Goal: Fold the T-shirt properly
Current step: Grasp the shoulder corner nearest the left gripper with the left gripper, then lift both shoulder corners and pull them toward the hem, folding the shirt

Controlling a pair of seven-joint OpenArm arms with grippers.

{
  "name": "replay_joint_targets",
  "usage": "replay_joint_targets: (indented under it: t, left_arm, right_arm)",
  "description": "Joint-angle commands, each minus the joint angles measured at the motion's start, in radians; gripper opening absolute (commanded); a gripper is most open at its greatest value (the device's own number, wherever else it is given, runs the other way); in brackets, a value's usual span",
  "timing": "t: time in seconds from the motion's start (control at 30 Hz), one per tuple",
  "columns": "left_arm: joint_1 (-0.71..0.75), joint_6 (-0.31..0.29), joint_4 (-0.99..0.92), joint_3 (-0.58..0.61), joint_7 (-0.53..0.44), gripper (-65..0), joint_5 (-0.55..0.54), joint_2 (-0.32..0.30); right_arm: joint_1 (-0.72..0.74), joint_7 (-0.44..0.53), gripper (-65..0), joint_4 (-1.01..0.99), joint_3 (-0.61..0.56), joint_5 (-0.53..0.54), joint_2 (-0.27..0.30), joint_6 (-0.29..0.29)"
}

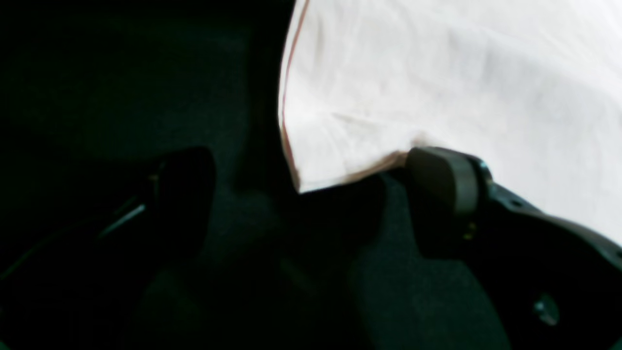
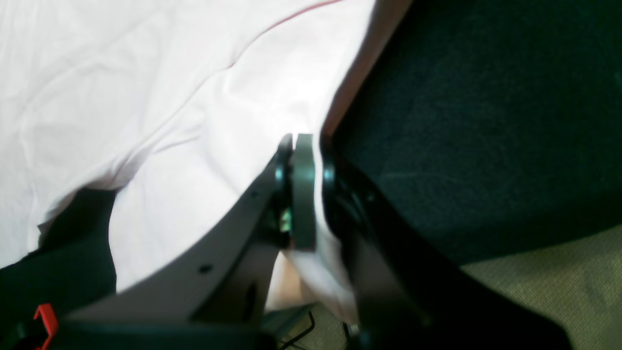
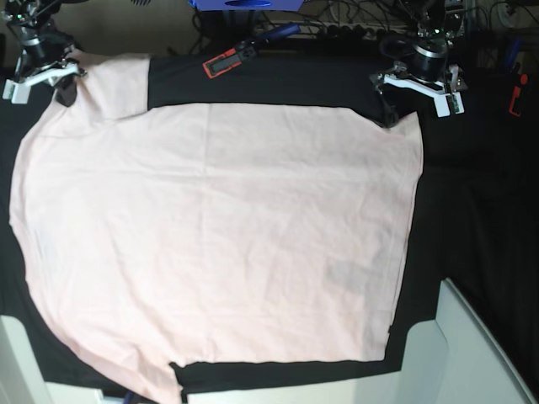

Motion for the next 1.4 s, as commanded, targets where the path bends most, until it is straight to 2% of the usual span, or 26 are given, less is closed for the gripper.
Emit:
replay_joint_targets:
  t: [0.0,0.07,0.1,0.3,0.53,0.6,0.77,1.17,1.2,1.3,1.33,1.37]
  left_arm:
    - [0.013,-0.056,0.022,-0.002,0.009,-5.7,-0.011,0.001]
    - [0.016,-0.143,0.037,-0.009,0.009,-5.7,-0.024,0.012]
    - [0.016,-0.159,0.037,-0.010,0.009,-5.7,-0.042,0.015]
    - [0.009,-0.162,0.003,-0.010,0.017,-5.7,-0.152,0.012]
    - [0.007,-0.162,0.002,-0.016,0.011,-5.9,-0.162,0.001]
    - [0.007,-0.162,-0.003,-0.052,0.014,-9.7,-0.162,0.007]
    - [-0.040,-0.163,-0.054,-0.068,0.019,-26.0,-0.157,0.004]
    - [-0.065,-0.163,-0.091,-0.067,0.020,-28.7,-0.154,0.007]
    - [-0.063,-0.163,-0.091,-0.067,0.020,-31.7,-0.154,0.007]
    - [-0.062,-0.163,-0.091,-0.067,0.020,-46.7,-0.154,0.007]
    - [-0.062,-0.163,-0.091,-0.067,0.020,-50.2,-0.154,0.007]
    - [-0.062,-0.163,-0.091,-0.067,0.020,-50.7,-0.156,0.007]
  right_arm:
    - [-0.008,-0.046,-65.0,-0.001,-0.004,-0.035,0.002,0.000]
    - [-0.008,-0.046,-65.0,-0.001,-0.004,-0.035,0.002,0.000]
    - [-0.008,-0.046,-65.0,-0.001,-0.004,-0.035,0.002,0.000]
    - [-0.008,-0.046,-65.0,-0.001,-0.004,-0.035,0.002,0.000]
    - [-0.007,-0.046,-65.0,-0.001,-0.004,-0.035,0.002,0.000]
    - [-0.007,-0.046,-65.0,-0.001,-0.004,-0.035,0.002,0.000]
    - [-0.008,-0.046,-65.0,-0.002,-0.004,-0.035,0.002,0.000]
    - [-0.008,-0.046,-65.0,-0.002,-0.004,-0.035,0.002,0.000]
    - [-0.008,-0.046,-65.0,-0.002,-0.004,-0.035,0.002,0.000]
    - [-0.008,-0.046,-65.0,-0.002,-0.004,-0.035,0.002,0.000]
    - [-0.008,-0.046,-65.0,-0.002,-0.004,-0.035,0.002,0.000]
    - [-0.008,-0.046,-65.0,-0.002,-0.004,-0.035,0.002,0.000]
